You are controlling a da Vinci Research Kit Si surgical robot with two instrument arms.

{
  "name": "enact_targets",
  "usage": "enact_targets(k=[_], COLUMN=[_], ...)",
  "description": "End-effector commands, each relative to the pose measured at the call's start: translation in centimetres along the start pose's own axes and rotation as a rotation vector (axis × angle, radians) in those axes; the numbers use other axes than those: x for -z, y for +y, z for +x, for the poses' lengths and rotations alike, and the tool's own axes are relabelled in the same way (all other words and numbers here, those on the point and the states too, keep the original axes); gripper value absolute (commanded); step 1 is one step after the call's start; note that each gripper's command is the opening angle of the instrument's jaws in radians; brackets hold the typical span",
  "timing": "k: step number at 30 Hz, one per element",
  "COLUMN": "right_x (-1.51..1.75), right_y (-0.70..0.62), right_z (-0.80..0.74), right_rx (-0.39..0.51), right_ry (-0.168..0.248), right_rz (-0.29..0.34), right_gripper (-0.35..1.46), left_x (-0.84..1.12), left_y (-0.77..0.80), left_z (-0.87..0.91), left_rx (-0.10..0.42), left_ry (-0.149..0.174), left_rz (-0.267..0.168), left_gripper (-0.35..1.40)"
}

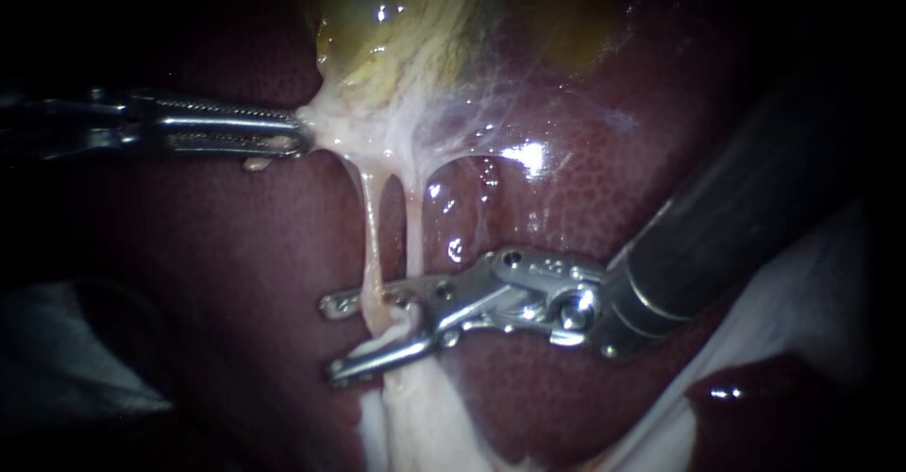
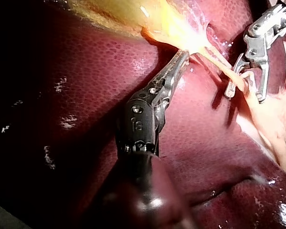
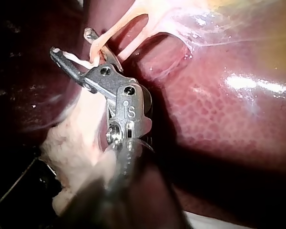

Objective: Clipping first clip left tube

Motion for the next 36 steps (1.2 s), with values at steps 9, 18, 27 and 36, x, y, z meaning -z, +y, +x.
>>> enact_targets(k=[9, 18, 27, 36], right_x=[-0.01, 0.02, 0.03, 0.04], right_y=[-0.14, -0.12, -0.12, -0.13], right_z=[0.11, 0.06, 0.05, 0.04], right_rx=[-0.018, -0.046, -0.045, -0.081], right_ry=[-0.001, 0.000, -0.004, -0.010], right_rz=[0.018, 0.021, 0.020, 0.012], right_gripper=[0.39, 0.22, -0.24, -0.35], left_x=[0.00, 0.00, -0.01, -0.01], left_y=[0.00, -0.01, -0.01, -0.01], left_z=[0.00, 0.00, 0.00, 0.00], left_rx=[0.000, 0.000, 0.000, 0.000], left_ry=[0.000, 0.000, 0.000, 0.000], left_rz=[-0.001, -0.001, 0.000, -0.001], left_gripper=[-0.35, -0.35, -0.35, -0.35])
